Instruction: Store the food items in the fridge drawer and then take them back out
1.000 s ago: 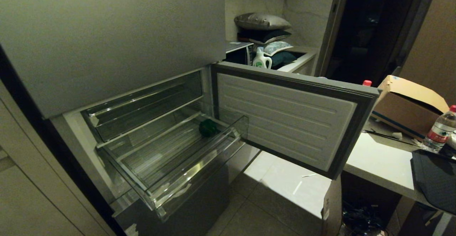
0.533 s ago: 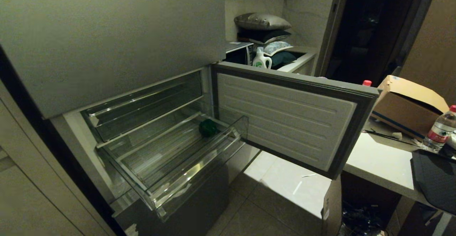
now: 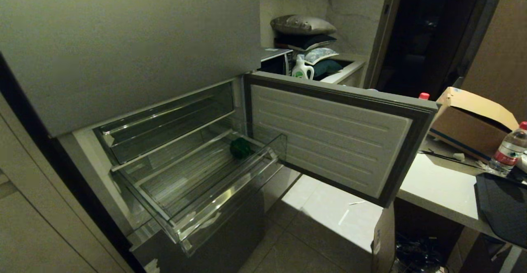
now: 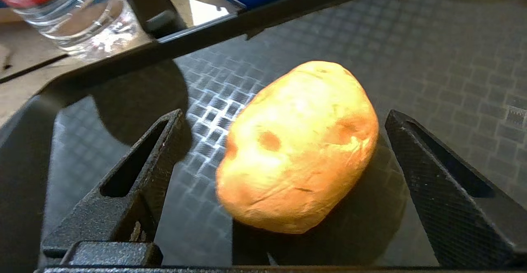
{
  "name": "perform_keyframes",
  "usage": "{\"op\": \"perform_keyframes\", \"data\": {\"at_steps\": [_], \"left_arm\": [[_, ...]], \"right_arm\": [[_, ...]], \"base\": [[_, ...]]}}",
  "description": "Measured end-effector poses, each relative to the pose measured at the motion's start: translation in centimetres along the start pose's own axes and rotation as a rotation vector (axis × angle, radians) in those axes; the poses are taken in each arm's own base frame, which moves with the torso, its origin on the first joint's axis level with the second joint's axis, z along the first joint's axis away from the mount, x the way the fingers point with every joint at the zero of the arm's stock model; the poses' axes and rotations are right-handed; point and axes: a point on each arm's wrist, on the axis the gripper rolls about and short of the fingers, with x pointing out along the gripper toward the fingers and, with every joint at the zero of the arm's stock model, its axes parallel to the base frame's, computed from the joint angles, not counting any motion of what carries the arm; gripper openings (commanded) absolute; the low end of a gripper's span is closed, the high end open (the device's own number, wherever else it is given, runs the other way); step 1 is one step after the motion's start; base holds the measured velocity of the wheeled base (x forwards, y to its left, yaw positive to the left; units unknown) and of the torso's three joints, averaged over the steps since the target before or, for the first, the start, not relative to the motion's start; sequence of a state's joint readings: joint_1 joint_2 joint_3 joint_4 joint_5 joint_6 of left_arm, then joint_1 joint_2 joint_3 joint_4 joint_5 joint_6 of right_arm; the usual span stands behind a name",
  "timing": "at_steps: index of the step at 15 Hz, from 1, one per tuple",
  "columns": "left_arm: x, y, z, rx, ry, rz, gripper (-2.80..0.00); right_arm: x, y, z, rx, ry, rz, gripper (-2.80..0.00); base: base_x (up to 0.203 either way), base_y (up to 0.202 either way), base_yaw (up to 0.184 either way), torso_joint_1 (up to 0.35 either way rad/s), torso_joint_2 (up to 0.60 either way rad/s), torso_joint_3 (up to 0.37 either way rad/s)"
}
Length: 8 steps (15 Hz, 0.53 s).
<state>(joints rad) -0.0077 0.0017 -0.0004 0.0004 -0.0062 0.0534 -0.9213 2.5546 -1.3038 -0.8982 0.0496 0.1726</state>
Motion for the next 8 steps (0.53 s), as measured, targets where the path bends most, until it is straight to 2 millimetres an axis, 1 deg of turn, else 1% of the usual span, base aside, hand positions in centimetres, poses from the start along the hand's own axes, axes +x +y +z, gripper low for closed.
{"op": "perform_keyframes", "data": {"at_steps": [8], "left_arm": [[0.00,0.00,0.00,0.000,0.000,0.000,-2.80]], "right_arm": [[1.11,-0.26,-0.93,0.000,0.004,-0.003,0.00]], "base": [[0.000,0.000,0.000,0.000,0.00,0.000]]}}
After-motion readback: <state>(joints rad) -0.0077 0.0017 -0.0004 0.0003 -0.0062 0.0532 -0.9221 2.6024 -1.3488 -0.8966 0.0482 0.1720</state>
